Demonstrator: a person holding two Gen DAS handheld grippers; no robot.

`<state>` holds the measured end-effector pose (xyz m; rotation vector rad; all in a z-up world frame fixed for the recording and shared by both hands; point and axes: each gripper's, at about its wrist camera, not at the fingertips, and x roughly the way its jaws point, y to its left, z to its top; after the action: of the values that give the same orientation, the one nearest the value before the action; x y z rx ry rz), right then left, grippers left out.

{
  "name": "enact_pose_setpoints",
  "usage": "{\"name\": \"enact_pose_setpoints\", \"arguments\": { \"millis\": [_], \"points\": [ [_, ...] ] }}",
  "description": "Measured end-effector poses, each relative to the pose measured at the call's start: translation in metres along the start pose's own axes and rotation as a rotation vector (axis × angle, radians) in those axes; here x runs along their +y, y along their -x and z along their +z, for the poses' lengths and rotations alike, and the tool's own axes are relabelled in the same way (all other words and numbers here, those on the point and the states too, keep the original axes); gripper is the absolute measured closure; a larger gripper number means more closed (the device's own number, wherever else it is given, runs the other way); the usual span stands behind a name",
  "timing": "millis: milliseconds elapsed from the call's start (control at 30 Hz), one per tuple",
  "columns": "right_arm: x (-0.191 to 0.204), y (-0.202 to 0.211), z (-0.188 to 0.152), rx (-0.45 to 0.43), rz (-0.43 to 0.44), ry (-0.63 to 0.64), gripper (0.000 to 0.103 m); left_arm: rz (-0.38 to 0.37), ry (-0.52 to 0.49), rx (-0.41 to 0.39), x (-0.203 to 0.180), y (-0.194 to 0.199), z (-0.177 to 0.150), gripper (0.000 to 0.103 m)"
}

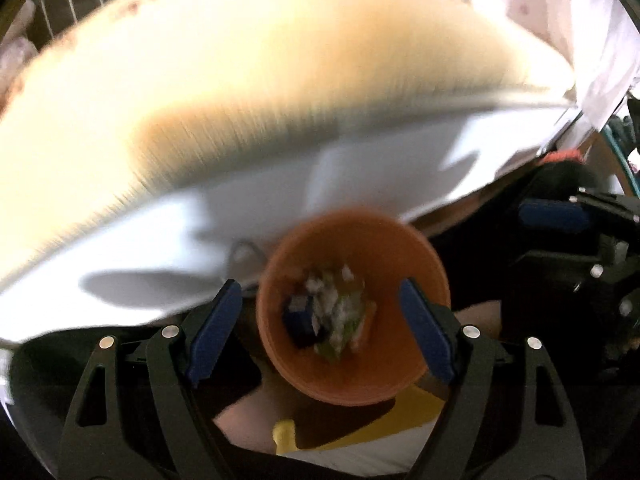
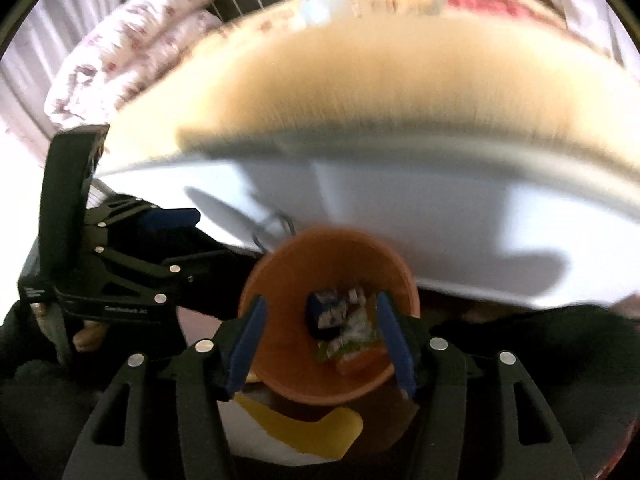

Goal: Collect trash
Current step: 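Raise both grippers from the bin back over the blanket, then grasp the orange toy dinosaur with the right gripper while the left grasps the pale blue cup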

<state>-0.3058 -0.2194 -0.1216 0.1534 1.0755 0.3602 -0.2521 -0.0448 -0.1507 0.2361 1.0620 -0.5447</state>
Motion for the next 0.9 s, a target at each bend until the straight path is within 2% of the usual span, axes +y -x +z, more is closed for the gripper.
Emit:
{"name": "enact_pose_setpoints", "arguments": {
  "millis": [233,367,500,667,900],
  "points": [
    [-0.010,0.073,0.068,-0.202,-0.003,0.006,0.032,0.066,-0.001,-0.170,0.005,0.049,0.029,0.024],
    [-0.021,0.082,0.115,-0.276,-0.040,0.007,0.028,0.098,0.025,-0.224,0.012,0.058,0.042,0.024],
    [-0.035,0.060,0.165,-0.288,-0.115,-0.021,0.028,0.100,0.048,-0.236,0.017,0.059,0.049,0.024],
    [-0.055,0.007,0.219,-0.264,-0.178,-0.121,0.028,0.135,0.005,-0.254,0.012,0.058,0.044,0.024],
    [-0.071,-0.055,0.266,-0.185,-0.260,-0.199,0.028,0.052,0.059,-0.239,0.028,0.049,0.040,0.024]
  ]
}}
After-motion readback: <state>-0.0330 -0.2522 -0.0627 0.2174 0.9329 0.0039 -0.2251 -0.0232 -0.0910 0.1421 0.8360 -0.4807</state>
